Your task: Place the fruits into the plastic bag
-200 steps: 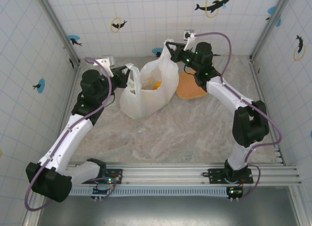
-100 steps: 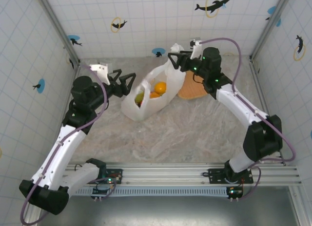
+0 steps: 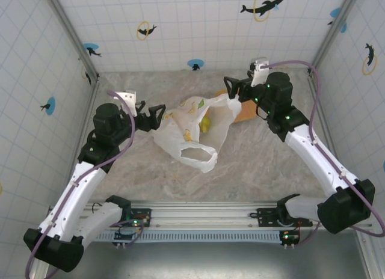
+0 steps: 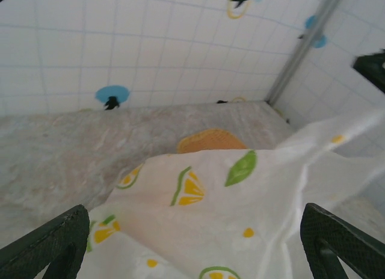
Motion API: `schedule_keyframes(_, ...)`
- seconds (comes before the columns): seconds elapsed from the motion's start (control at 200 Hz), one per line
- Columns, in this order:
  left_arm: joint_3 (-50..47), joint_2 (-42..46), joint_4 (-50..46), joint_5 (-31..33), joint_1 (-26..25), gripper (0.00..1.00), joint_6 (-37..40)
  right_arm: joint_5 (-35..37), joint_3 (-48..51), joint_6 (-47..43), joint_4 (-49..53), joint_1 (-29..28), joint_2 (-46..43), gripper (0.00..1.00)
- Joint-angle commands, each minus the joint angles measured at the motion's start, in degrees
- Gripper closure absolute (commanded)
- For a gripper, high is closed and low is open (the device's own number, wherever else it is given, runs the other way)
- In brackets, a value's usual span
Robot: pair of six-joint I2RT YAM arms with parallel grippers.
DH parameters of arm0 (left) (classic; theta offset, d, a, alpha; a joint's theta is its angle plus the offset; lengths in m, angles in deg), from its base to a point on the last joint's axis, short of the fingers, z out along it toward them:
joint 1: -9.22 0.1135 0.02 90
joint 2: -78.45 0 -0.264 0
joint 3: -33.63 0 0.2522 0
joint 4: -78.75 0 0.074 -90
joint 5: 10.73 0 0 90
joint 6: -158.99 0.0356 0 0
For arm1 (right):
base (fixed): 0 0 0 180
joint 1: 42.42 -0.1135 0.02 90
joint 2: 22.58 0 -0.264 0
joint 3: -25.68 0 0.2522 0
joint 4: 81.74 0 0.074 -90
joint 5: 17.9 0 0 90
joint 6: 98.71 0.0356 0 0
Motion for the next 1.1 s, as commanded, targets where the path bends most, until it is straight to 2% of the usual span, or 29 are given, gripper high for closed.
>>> schedule_keyframes(0.0, -1.9, 0.2, 0.0, 14.1, 0.0, 0.08, -5.1, 4.0, 3.2, -4.3, 7.3, 0.2, -3.6, 0.0)
schedule_keyframes(0.1, -5.2, 0.2, 1.5, 24.4, 0.1, 0.07, -9.0, 7.2, 6.3, -5.6, 8.6, 0.4, -7.0, 0.01)
schedule_keyframes(0.325, -17.1, 3.4, 14.1, 39.5, 0.2, 0.05, -14.1, 14.0, 14.2, -5.4, 3.2, 4.1, -13.3, 0.0)
schedule_keyframes(0.5, -27.9, 1.4, 29.5, 48.4, 0.1, 0.04, -8.7, 19.6, 21.8, -0.2, -2.6, 11.4, -12.7, 0.0)
schedule_keyframes(0.615, -31.8, -5.0, 36.8, 56.1, 0.9, 0.02, -5.1, 24.4, 27.0, 1.4, -5.9, 13.6, -10.7, 0.01)
schedule_keyframes(0.716, -33.7, -12.2, 42.1, 60.3, 2.4, 0.02, -1.4, 28.0, 31.6, 2.3, -9.2, 15.1, -9.2, 0.0)
schedule_keyframes(0.846, -36.8, -18.0, 48.6, 59.0, 6.0, 0.02, 1.7, 31.4, 37.9, 3.3, -15.1, 16.5, -7.6, 0.0)
schedule_keyframes(0.981, -42.3, -20.0, 57.3, 50.7, 10.0, 0.02, 2.7, 30.6, 44.5, 3.9, -22.7, 16.5, -4.3, 0.01)
schedule_keyframes(1.096, -46.2, -21.8, 66.6, 44.7, 10.6, 0.03, 7.3, 29.3, 47.8, 3.4, -25.6, 16.4, 0.3, 0.0)
